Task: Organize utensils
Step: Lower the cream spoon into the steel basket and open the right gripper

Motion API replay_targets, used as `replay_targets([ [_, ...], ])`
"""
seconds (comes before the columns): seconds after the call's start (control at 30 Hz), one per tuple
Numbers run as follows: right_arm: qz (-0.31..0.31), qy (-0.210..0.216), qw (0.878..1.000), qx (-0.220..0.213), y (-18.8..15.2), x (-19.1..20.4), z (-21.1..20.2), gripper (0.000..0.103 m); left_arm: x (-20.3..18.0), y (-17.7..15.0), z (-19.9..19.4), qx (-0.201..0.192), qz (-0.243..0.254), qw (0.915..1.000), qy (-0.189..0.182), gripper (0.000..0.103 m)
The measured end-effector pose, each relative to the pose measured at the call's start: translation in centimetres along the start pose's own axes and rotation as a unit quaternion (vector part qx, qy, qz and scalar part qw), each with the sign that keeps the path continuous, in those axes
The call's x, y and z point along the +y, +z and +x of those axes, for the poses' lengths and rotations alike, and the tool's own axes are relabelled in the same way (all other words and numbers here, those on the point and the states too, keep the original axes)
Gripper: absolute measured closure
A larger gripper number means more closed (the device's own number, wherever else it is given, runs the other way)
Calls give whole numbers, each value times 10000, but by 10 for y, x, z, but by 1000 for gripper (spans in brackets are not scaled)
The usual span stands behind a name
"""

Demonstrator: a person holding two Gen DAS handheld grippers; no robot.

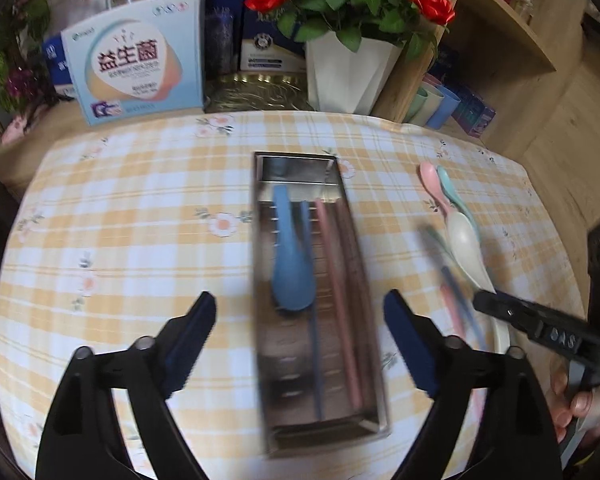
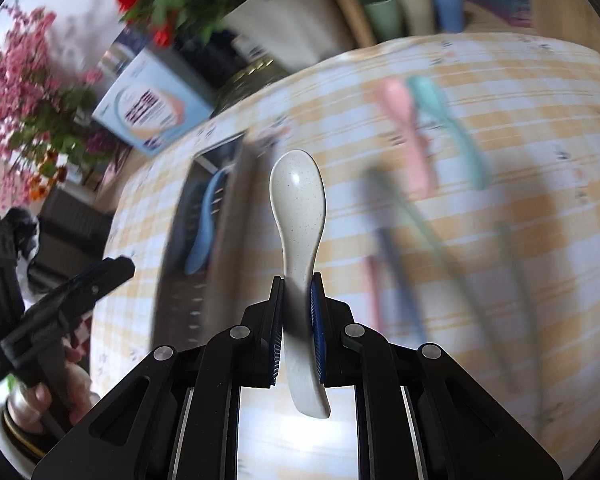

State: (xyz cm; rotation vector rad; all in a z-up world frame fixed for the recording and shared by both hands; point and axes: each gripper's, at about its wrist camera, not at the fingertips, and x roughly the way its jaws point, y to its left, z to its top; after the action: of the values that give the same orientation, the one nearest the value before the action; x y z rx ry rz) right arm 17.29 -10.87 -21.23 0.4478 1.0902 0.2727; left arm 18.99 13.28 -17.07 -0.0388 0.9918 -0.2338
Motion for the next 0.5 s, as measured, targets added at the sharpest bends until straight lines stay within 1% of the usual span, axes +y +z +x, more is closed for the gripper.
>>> replay_targets([
  [0.1,25,72,9998,162,3,25,15,90,14,-8,-7,-34,54,9999,118,8],
  [0.17,14,64,9997,231,5,41,24,90,23,-14,-9,-68,39,9998,158,6],
  [0.33,176,18,9993,316,21,69,50,90,47,-25,-10,-134,-197,9995,215,6],
  [0.5,398,-279,9982,350,50,83,78,90,68,-28,-8,-231,-421,9984,310,6],
])
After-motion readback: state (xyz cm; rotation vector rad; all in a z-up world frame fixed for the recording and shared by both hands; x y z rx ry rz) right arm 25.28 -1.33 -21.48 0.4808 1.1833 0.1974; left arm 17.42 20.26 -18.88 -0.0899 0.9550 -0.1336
